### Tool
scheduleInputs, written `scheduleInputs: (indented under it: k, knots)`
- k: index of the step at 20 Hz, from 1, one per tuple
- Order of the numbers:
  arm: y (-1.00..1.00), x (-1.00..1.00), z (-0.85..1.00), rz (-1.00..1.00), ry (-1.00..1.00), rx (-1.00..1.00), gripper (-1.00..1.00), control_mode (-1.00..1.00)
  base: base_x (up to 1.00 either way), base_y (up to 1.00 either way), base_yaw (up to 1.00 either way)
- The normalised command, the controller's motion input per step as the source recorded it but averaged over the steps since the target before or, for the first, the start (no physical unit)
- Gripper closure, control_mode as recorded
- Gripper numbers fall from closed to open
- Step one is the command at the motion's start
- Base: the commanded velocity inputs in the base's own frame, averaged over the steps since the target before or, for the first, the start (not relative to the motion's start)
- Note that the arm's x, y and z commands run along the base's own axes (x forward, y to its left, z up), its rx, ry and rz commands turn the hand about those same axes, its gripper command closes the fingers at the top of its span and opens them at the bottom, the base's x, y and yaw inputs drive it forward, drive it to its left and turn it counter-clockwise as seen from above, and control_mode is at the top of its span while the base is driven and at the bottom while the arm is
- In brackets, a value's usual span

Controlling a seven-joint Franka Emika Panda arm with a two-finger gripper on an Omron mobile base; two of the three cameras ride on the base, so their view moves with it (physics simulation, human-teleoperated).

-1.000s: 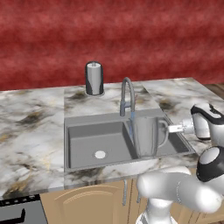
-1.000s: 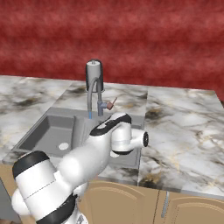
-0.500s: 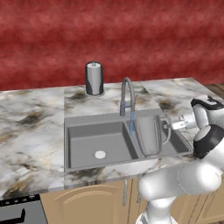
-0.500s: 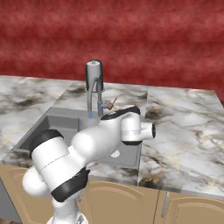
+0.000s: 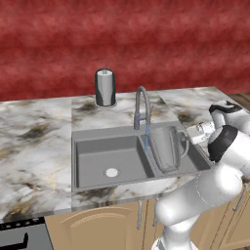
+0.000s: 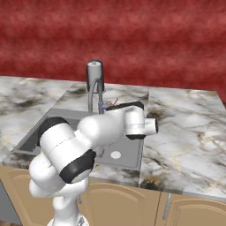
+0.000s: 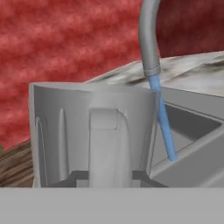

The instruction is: Turn on the sink faucet and place the jug under the water for a few seconds to fill it up.

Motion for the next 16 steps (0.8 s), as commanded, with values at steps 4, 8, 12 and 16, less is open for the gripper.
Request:
scheduleInputs:
  k: [4, 8, 12, 16]
  knots:
    - [-0.05, 0.28, -0.11, 0.08, -0.11, -0.01, 1.00, -1.00, 0.00, 0.00, 0.00]
    - [-0.10, 0.21, -0.26, 0.05, -0.04, -0.02, 1.00, -1.00, 0.00, 0.00, 0.00]
    - [-0.15, 0.17, -0.24, 0.03, -0.04, -0.01, 1.00, -1.00, 0.00, 0.00, 0.00]
    - [-0.14, 0.14, -0.11, 0.00, -0.06, 0.00, 1.00, -1.00, 0.00, 0.00, 0.00]
